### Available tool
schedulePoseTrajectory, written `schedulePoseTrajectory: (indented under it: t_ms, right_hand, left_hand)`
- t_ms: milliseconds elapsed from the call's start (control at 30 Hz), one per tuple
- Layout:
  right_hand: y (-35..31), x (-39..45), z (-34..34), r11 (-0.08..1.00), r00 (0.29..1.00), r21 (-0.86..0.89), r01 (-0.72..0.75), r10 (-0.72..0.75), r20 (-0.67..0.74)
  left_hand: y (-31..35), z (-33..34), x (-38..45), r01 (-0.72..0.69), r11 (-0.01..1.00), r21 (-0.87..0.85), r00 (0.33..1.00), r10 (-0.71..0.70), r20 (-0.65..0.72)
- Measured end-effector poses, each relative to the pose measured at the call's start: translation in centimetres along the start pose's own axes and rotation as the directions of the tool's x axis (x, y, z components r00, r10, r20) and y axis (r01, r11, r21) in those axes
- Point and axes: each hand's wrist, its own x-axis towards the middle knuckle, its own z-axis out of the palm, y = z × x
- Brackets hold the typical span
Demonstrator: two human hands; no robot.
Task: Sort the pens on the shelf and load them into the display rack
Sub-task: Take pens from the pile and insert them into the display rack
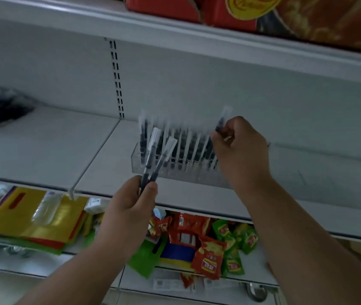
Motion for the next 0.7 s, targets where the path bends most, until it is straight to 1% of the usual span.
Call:
schedulePoseTrajectory:
  t_ms: [133, 300, 467, 533, 567, 633, 700]
  right_hand:
    - [0.6, 0.2, 0.5, 0.998, 0.998, -0.057, 0.027, -0.024, 0.051]
    - [2.0, -0.8, 2.2, 0.984, 0.993, -0.179, -0.01, 0.031, 0.117]
    - [1.9, -1.3, 2.5, 0.978, 0.988, -0.169, -0.125, 0.138, 0.063]
    - [1.5, -1.8, 1.8, 0.982, 0.988, -0.129, -0.139, 0.146, 0.047]
    - [1.2, -2.1, 1.4, 0.989, 0.99, -0.082, -0.126, 0.131, 0.056]
    - [0.1, -2.9, 0.6, 0.994, 0.987, 0.056, -0.096, 0.087, 0.137]
    - [-0.9, -3.6, 0.4, 0.974, 0.962, 0.202, -0.105, 0.048, 0.267]
  left_hand:
    - [-0.5, 0.3, -0.3, 0.007, 1.0, -0.004, 1.0, -0.007, -0.023]
    - [-0.9, 0.3, -0.1, 0.016, 1.0, -0.024, 1.0, -0.016, -0.011]
    - [-0.6, 0.1, 0.8, 0.005, 1.0, -0.022, 1.0, -0.005, 0.004]
    - [-0.5, 0.1, 1.1, 0.0, 1.0, -0.024, 1.0, 0.0, 0.022]
    - [-0.3, 0.2, 1.4, 0.001, 1.0, -0.028, 0.999, 0.0, 0.033]
    - [-0.1, 0.7, 1.9, -0.006, 0.999, -0.035, 0.997, 0.008, 0.07]
    - [-0.1, 1.6, 2.1, -0.045, 0.999, 0.028, 0.992, 0.042, 0.118]
